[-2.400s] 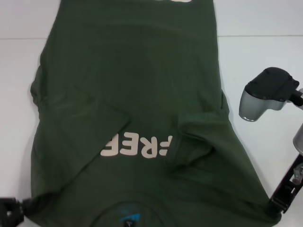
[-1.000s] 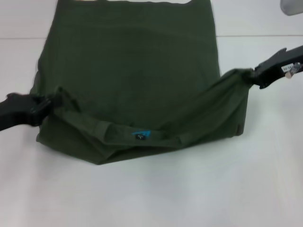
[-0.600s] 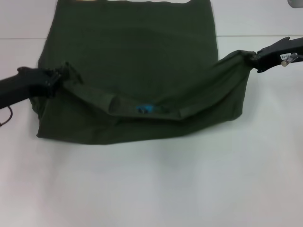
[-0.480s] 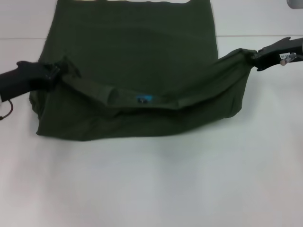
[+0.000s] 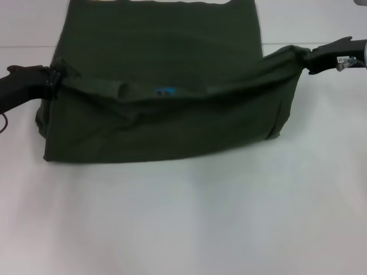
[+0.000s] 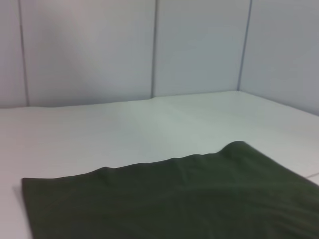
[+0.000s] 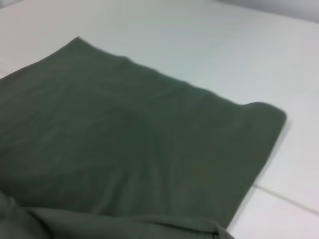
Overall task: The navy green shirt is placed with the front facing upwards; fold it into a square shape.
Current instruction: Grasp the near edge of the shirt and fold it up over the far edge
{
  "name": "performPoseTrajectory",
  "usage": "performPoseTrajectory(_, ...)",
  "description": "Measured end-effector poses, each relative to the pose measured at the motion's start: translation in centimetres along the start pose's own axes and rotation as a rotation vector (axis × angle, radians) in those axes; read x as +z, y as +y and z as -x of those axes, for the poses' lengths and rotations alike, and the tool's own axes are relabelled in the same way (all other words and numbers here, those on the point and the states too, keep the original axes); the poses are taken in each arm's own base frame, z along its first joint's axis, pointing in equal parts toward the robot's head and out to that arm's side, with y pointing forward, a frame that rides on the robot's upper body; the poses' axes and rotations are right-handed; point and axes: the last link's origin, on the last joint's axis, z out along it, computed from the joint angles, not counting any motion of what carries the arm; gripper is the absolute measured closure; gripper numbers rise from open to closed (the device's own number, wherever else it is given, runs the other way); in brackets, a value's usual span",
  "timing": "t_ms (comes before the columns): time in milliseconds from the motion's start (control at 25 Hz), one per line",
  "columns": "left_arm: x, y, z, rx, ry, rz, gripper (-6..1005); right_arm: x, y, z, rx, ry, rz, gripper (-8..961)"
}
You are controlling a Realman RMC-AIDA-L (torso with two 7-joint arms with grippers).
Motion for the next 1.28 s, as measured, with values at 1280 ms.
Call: performPoseTrajectory(1280, 4.0, 0.1, -1.3, 0.165, 0.054, -0.117, 913, 3.1, -0.7, -0.2, -0.112, -0.136, -0.123, 943)
